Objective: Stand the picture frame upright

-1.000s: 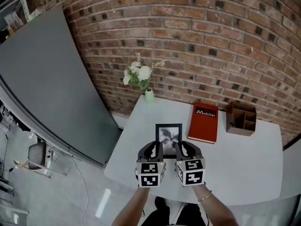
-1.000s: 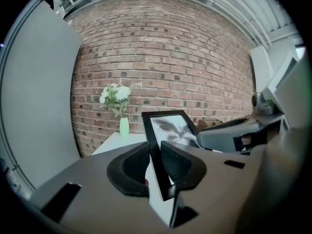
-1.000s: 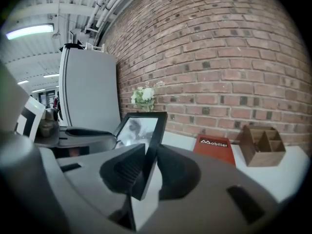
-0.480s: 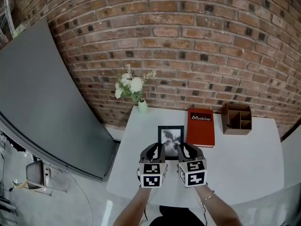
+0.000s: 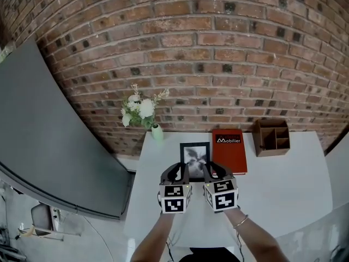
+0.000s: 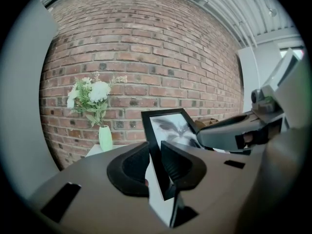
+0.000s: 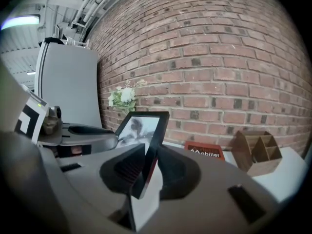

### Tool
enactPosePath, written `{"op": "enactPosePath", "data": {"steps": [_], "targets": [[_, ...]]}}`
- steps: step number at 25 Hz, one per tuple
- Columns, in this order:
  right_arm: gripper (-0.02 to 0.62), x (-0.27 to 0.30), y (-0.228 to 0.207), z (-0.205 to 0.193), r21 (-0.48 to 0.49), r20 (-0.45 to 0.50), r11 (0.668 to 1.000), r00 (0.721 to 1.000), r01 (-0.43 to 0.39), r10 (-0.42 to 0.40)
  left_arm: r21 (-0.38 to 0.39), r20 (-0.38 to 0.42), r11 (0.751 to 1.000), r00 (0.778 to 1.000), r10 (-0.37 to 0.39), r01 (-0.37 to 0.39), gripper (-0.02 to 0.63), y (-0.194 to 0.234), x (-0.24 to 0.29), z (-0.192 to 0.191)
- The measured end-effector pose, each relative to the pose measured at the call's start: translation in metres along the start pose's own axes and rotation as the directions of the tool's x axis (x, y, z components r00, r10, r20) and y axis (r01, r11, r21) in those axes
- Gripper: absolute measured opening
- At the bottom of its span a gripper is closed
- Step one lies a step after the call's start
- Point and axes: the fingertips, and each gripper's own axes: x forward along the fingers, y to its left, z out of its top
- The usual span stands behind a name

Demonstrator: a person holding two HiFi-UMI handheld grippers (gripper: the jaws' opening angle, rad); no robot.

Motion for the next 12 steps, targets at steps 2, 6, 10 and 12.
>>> {"op": "enactPosePath", "data": {"steps": [2,6,10,12], "targets": [[0.08,0.011,-0.007,0.004,0.001,-0.003,1.0,1.0,0.0,0.0,0.008,-0.004,1.0,1.0,-0.007,0.007,0.067,0.003,0.013,0.004],[0.08,0.035,-0.02,0.014,0.0,-0.001,1.0,1.0,0.007,-0.007,0.021,-0.008,1.0,1.0,-0.012,0.012,0.067,0.011,0.041,0.015],[0.081,0.059,-0.038,0.022,0.007,0.0,1.0,1.0,0.009,-0.009,0.042,-0.009,0.999,1.0,-0.02,0.02,0.067,0.015,0.071,0.025],[0.081,0.072,-0.047,0.025,0.011,-0.002,1.0,1.0,0.011,-0.011,0.048,-0.011,0.999,1.0,-0.024,0.024,0.067,0.017,0.087,0.028]]}}
